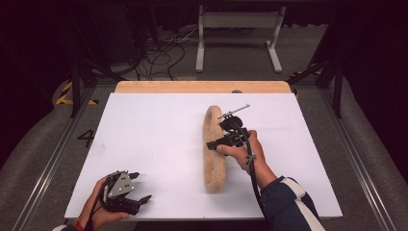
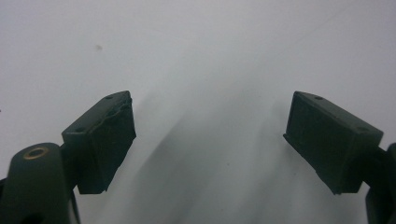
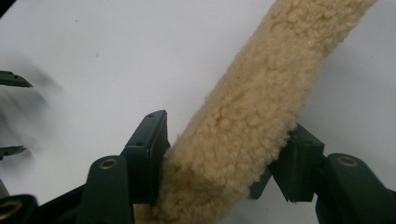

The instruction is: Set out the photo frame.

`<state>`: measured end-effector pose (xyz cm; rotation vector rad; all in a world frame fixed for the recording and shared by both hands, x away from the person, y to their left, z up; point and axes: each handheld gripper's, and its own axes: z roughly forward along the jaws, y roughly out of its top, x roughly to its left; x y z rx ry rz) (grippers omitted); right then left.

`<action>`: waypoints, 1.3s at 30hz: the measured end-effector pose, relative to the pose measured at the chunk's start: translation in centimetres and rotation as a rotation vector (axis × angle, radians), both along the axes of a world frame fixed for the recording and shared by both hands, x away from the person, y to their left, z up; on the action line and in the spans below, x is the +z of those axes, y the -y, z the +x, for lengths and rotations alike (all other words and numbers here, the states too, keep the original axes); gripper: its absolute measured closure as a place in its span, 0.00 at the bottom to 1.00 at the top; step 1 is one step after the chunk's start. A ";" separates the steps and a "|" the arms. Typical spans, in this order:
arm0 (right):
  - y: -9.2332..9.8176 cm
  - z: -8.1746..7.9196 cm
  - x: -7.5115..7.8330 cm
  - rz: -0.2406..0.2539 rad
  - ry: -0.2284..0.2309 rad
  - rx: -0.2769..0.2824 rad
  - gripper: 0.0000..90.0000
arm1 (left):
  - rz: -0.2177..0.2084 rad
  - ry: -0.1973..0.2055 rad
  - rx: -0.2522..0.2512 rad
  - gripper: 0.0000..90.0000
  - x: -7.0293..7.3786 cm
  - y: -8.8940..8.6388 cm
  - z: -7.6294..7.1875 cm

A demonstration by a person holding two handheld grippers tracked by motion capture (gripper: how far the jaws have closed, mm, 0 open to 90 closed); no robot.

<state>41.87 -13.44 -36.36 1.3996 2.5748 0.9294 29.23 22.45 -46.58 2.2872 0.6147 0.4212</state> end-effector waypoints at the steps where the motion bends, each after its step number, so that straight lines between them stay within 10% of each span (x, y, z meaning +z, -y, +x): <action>1: -0.1 0.0 0.1 -0.009 -0.002 -0.002 0.50 | 0.001 -0.001 0.000 0.18 0.0 0.0 0.0; 23: -2.2 -0.4 2.3 -0.130 0.051 0.346 0.73 | -0.069 -0.016 -0.022 0.17 0.5 0.9 0.1; 39: -0.2 -1.3 2.3 -0.145 0.178 0.306 0.54 | -0.110 0.000 0.033 0.16 1.8 2.8 3.7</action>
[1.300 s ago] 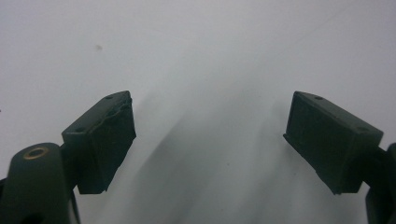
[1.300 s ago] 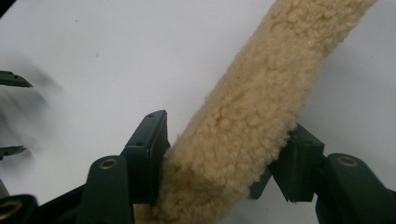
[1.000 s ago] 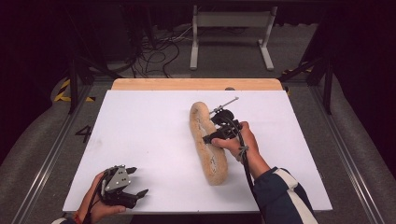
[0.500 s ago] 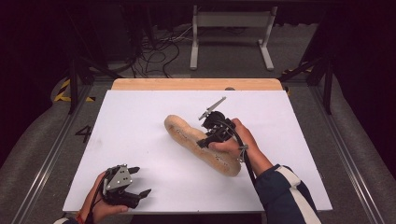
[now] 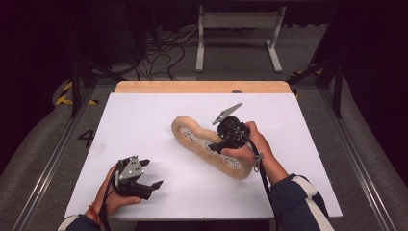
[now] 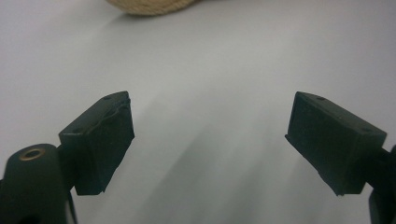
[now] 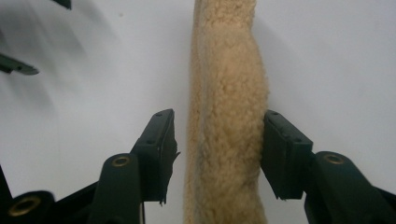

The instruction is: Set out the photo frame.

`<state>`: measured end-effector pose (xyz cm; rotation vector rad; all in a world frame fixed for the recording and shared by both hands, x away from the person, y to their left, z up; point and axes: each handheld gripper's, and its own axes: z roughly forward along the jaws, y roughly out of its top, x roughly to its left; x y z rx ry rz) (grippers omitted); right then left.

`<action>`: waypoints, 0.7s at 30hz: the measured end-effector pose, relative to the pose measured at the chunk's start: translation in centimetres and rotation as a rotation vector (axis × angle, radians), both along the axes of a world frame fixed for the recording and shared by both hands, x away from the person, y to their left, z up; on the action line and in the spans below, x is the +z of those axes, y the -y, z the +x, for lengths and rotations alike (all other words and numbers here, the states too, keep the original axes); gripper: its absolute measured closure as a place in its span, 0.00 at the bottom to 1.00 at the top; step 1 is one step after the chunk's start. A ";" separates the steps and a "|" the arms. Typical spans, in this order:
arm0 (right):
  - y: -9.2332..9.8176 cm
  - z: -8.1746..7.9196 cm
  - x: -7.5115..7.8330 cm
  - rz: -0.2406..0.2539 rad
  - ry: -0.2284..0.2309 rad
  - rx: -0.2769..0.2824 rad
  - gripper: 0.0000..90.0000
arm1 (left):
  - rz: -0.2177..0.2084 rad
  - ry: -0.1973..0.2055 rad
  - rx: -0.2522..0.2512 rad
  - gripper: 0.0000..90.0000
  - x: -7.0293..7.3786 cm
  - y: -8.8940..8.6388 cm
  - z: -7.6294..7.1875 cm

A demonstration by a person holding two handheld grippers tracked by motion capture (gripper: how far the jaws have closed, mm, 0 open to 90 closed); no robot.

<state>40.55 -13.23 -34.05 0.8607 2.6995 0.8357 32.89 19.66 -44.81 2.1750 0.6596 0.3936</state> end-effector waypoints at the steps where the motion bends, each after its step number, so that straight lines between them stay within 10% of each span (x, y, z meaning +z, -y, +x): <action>1: 0.2 -0.2 -0.1 0.006 0.007 0.008 0.54 | -0.012 -0.001 0.004 0.17 0.2 0.1 0.4; 21: 7.1 -7.0 -2.5 0.162 0.289 -0.116 0.34 | -0.042 0.026 0.101 0.15 0.4 3.4 8.4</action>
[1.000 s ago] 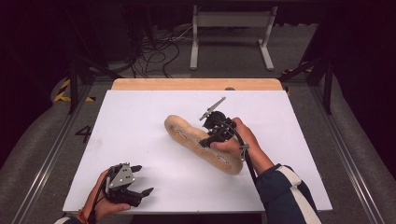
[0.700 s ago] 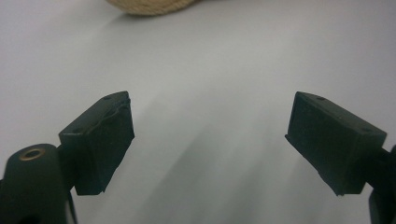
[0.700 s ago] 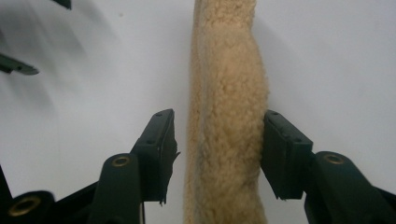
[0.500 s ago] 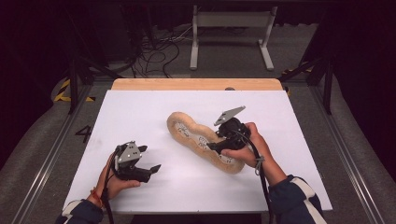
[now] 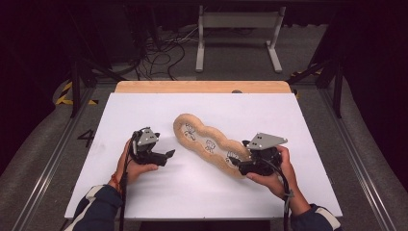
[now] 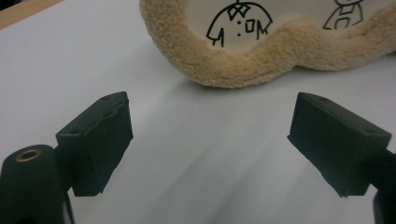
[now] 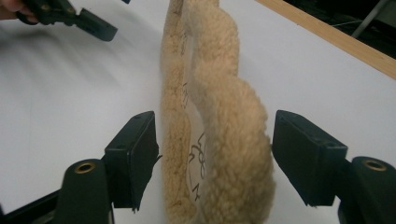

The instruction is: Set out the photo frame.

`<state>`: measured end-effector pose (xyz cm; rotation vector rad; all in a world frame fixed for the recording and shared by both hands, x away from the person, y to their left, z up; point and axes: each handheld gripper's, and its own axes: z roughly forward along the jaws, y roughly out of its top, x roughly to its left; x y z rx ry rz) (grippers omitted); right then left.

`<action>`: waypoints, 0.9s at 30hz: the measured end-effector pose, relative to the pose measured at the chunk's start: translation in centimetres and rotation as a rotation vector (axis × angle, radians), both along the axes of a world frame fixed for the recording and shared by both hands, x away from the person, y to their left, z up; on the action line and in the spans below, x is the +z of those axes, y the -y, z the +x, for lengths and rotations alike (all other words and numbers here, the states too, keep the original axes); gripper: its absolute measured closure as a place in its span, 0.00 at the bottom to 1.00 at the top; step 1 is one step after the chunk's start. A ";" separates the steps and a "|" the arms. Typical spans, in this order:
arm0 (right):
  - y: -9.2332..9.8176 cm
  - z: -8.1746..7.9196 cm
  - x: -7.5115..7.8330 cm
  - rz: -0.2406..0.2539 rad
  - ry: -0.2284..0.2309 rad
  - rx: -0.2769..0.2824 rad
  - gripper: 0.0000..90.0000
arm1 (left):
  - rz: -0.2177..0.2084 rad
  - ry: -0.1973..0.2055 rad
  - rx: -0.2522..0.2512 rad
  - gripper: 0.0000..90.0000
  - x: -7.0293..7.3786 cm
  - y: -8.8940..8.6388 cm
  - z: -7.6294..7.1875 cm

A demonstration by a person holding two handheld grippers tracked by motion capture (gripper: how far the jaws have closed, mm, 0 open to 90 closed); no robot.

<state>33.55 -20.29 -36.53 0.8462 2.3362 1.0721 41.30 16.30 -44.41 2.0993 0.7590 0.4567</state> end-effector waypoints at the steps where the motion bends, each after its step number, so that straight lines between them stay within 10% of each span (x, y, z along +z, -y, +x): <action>1: 0.1 -0.3 -0.3 0.003 0.006 -0.008 0.33 | -0.012 -0.002 0.002 0.15 0.0 0.1 0.3; 11: 2.6 -2.3 -3.2 0.085 -0.013 -0.120 0.31 | -0.046 0.011 0.038 0.17 -0.2 1.7 3.1; 20: 4.5 -3.6 -5.0 0.178 -0.007 -0.154 0.55 | -0.020 0.034 0.007 0.29 -0.7 3.1 4.3; 27: 4.1 -4.6 -5.2 0.155 0.040 -0.150 0.70 | -0.018 0.016 0.010 0.42 -0.5 3.9 4.7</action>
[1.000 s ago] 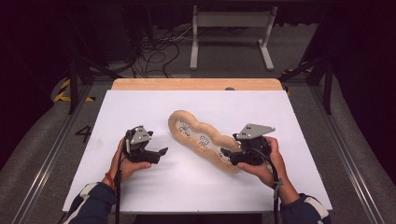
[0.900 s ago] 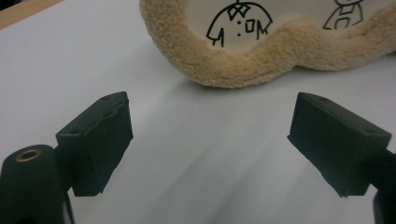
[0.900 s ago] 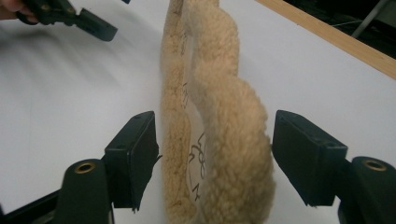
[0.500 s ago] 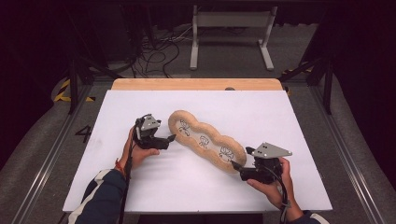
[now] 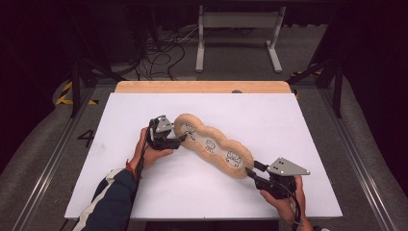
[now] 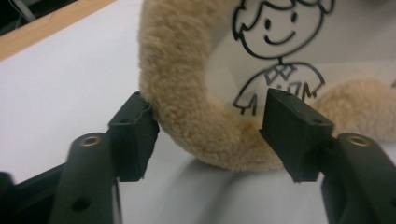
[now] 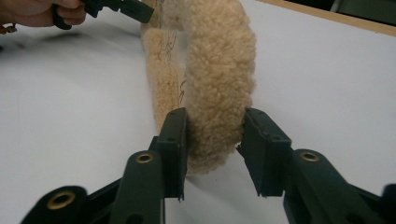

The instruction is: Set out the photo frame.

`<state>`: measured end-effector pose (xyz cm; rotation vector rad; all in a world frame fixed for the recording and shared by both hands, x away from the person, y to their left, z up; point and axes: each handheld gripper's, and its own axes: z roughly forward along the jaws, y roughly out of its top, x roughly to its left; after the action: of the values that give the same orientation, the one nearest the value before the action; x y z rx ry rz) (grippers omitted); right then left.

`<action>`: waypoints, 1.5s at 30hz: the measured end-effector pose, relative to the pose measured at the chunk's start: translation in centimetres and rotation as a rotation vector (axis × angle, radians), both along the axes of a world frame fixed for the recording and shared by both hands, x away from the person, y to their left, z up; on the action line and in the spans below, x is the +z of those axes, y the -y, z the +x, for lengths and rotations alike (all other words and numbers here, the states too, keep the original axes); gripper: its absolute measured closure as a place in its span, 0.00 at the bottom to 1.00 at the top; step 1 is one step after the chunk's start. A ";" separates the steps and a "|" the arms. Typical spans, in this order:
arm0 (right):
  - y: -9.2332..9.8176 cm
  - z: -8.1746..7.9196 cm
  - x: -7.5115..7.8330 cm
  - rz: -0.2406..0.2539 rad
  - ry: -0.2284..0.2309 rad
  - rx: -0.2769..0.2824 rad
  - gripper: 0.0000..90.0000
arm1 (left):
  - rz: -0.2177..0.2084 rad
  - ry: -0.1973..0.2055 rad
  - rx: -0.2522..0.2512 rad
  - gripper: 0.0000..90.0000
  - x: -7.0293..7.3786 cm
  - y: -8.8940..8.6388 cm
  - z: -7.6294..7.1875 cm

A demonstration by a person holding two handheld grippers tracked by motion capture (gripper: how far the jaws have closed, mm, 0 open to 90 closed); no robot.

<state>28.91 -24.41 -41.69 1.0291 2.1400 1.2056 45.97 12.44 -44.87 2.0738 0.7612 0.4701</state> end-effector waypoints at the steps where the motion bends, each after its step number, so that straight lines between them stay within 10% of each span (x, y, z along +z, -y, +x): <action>1: 0.0 -0.1 0.0 -0.006 0.003 -0.003 0.71 | -0.015 -0.010 -0.003 0.44 0.0 -0.1 0.2; 10: 0.2 -0.3 -0.1 0.004 0.001 -0.016 0.76 | -0.022 -0.028 -0.005 0.64 0.0 -0.9 0.6; 45: 0.6 3.1 -0.3 0.011 0.007 -0.053 0.76 | -0.030 -0.057 0.017 0.64 0.2 -3.7 -3.6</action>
<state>32.05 -24.97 -41.95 1.0778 2.0893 1.1954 42.37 16.16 -44.71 2.0617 0.8147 0.4084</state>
